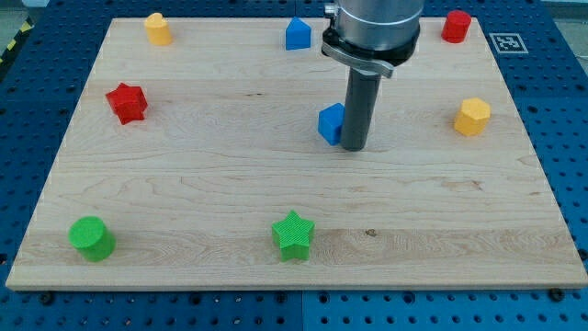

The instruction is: Drag the blue cube to the bottom left of the blue triangle

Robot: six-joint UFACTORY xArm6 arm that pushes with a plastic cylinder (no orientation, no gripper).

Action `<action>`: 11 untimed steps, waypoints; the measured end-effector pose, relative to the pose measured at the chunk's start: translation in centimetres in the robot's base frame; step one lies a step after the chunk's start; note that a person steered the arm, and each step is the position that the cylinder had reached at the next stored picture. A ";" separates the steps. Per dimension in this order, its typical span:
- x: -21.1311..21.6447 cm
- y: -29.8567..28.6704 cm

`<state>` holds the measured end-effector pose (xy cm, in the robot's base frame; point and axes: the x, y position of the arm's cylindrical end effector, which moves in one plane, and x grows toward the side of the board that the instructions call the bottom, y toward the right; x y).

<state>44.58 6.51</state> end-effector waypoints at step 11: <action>-14.3 -10.0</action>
<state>30.28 -3.46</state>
